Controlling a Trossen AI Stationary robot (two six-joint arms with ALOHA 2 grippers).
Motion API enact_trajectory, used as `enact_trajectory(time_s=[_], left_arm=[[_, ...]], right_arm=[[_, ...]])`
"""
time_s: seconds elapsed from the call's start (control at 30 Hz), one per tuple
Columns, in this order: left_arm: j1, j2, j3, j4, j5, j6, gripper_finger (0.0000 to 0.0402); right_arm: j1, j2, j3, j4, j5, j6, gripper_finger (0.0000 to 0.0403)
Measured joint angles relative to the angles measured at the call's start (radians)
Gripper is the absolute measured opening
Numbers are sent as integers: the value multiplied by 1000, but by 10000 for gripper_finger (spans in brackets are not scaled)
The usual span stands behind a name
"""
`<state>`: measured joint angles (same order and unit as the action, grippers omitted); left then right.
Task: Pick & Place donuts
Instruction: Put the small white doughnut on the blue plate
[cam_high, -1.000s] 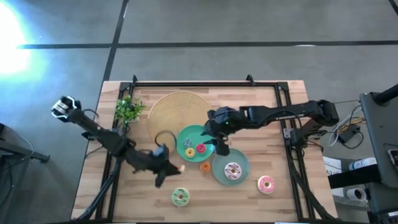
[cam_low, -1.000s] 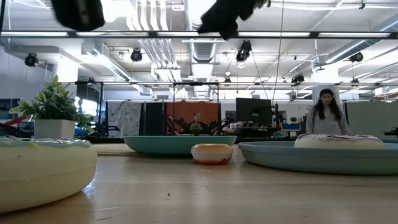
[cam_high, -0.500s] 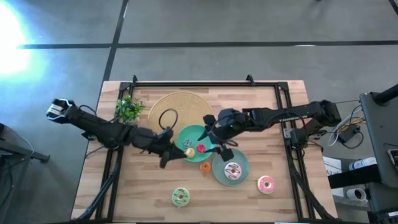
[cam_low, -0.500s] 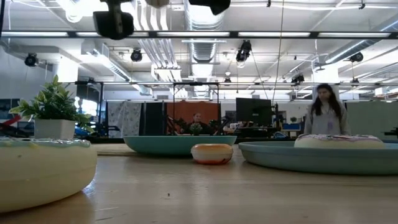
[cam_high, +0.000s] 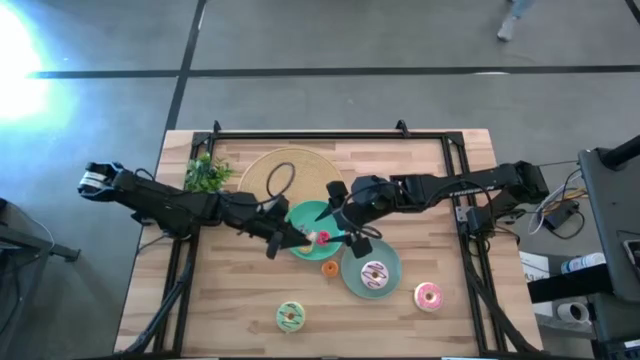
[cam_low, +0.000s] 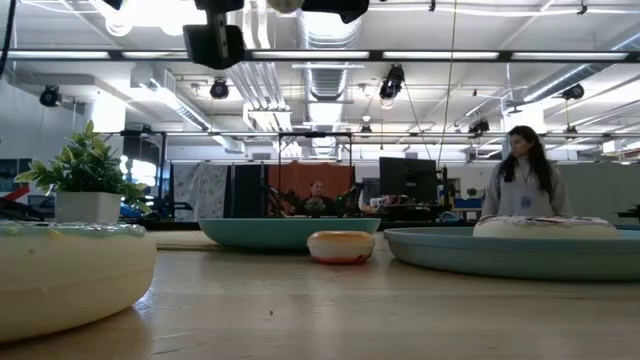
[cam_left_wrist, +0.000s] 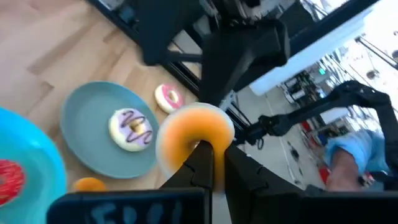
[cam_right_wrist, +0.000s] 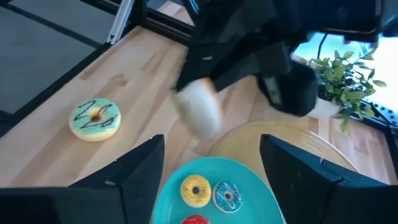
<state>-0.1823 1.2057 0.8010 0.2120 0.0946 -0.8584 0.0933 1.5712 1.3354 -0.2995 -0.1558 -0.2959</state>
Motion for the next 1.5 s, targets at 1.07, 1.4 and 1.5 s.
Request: enact_trajectory(time_s=[1.07, 1.4, 1.5], left_arm=[[81, 142, 122, -44, 99, 61, 0], [81, 139, 136, 9, 96, 72, 36], [81, 138, 136, 6, 96, 72, 50]], right_arm=[[26, 1, 0, -59, 1, 26, 179], [15, 1, 0, -62, -3, 31, 70], [14, 1, 0, -65, -2, 37, 43]])
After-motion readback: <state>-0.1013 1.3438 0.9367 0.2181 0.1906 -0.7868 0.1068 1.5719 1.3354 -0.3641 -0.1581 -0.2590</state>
